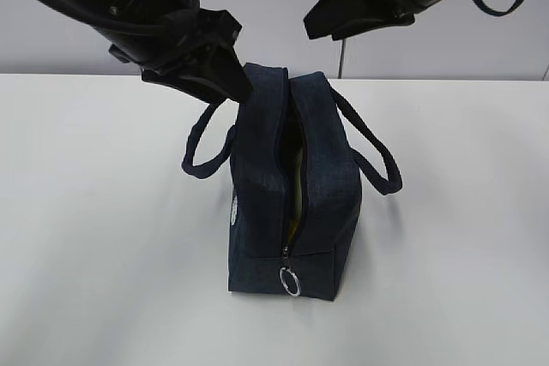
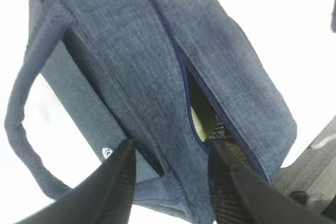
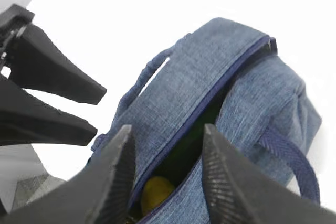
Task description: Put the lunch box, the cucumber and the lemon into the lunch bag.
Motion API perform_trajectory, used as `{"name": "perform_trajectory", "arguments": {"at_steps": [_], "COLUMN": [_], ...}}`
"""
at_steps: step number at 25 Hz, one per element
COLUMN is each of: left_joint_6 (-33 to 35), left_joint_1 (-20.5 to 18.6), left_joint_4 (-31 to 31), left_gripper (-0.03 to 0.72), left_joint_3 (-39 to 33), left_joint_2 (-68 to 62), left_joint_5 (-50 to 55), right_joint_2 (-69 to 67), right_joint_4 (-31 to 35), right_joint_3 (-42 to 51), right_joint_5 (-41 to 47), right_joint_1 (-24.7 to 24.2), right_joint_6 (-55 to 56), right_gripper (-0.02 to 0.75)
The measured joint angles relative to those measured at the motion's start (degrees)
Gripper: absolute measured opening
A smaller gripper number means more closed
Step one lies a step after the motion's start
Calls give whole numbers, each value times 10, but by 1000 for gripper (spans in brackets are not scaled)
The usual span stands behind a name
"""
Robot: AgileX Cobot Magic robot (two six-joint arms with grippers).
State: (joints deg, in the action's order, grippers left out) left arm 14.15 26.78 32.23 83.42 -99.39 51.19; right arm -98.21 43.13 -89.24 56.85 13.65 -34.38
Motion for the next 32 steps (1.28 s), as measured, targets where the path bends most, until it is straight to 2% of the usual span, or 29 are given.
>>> {"name": "perform_trajectory", "arguments": {"at_steps": [10, 22, 29, 32], "left_joint_6": [0, 36, 42, 48], "left_joint_1": [0, 14, 30, 37], "left_joint_4": [-35, -45, -46, -46], "left_gripper": [312, 310, 310, 310], "left_joint_3": [0, 0, -7, -42], "left_joint_2": [30, 82, 92, 116], "left_joint_5": [-16, -89, -109, -150], "right_joint_2": [59, 256, 362, 397], "right_joint_4": [1, 8, 10, 10], "right_joint_3": [19, 213, 289, 318], "right_joint_5": [-47, -242, -265, -266], "right_joint_1": [0, 0, 0, 0], "right_joint_6": [0, -21, -27, -28], "right_gripper": [322, 324, 324, 324]}}
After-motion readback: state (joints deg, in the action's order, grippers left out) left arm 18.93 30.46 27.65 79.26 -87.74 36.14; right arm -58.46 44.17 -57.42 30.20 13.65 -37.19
